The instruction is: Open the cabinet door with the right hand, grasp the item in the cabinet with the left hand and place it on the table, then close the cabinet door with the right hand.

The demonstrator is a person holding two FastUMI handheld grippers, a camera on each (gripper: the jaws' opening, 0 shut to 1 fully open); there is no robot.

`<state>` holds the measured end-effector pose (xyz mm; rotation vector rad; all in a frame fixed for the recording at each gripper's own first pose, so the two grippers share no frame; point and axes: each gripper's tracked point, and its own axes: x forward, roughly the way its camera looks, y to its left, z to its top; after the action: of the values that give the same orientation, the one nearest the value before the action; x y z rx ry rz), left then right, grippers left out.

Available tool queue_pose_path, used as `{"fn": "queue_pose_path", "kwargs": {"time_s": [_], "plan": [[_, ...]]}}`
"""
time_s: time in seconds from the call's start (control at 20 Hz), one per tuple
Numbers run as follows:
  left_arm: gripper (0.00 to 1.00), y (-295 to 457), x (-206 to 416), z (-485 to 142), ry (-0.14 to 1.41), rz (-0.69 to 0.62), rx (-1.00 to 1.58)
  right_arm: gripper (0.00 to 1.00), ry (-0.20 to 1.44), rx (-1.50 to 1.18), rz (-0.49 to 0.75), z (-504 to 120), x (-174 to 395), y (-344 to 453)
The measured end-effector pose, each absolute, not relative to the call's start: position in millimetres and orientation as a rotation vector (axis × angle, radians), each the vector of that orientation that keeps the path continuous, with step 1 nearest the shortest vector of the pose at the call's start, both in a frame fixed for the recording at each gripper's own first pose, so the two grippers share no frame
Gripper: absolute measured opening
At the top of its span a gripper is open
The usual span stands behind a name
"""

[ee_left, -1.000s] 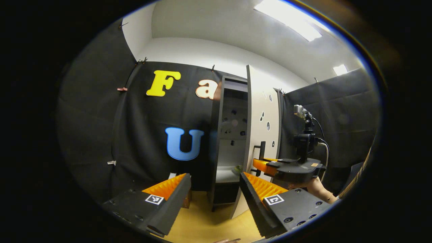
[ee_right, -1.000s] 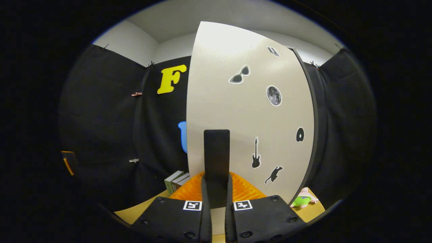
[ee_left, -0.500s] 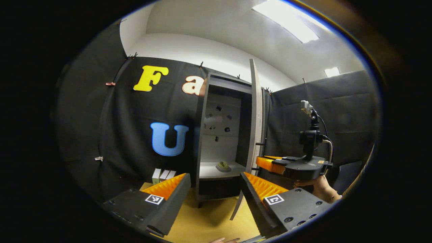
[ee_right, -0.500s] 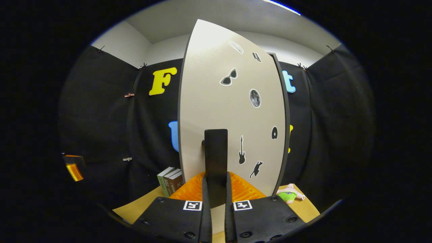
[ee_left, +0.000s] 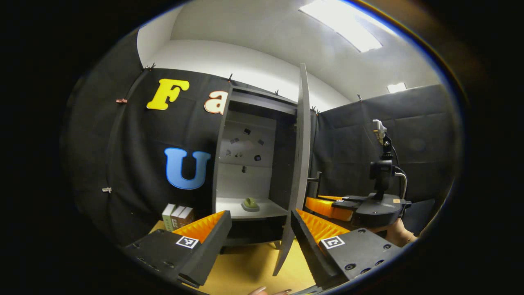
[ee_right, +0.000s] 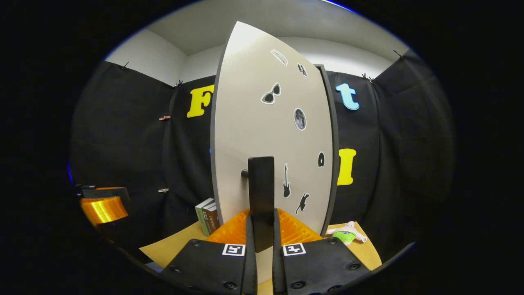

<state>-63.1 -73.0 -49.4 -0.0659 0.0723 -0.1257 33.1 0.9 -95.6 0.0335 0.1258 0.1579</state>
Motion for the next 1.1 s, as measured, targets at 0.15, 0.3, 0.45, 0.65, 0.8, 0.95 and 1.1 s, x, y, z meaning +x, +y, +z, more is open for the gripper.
{"fn": "queue_pose_path", "kwargs": {"time_s": [0.15, 0.3, 0.45, 0.65, 0.8, 0.95, 1.1], "plan": [[0.93, -95.0, -59.2, -52.3, 0.084, -0.115, -0.094, 0.18, 0.136, 0.045, 0.164, -94.7, 26.2, -20.1], [0.93, -113.7, -55.2, -48.6, 0.075, -0.098, -0.102, 0.18, 0.144, 0.035, 0.172, -91.2, 19.1, -40.0], [0.93, -130.3, -49.1, -51.0, 0.072, -0.092, -0.12, 0.18, 0.15, 0.036, 0.153, -89.1, 15.3, -63.3], [0.93, -144.7, -39.1, -55.2, 0.084, -0.087, -0.162, 0.18, 0.151, 0.015, 0.145, -86.1, 10.9, -83.7], [0.93, -149.3, -30.0, -52.1, 0.083, -0.089, -0.162, 0.17, 0.151, 0.019, 0.156, -86.0, 8.9, -93.8], [0.93, -142.2, -20.1, -54.1, 0.084, -0.084, -0.117, 0.17, 0.15, 0.004, 0.142, -85.9, 8.4, -100.0], [0.93, -138.0, -3.2, -59.5, 0.102, -0.137, -0.105, 0.17, 0.146, -0.01, 0.071, -85.9, 7.3, -116.0]]}}
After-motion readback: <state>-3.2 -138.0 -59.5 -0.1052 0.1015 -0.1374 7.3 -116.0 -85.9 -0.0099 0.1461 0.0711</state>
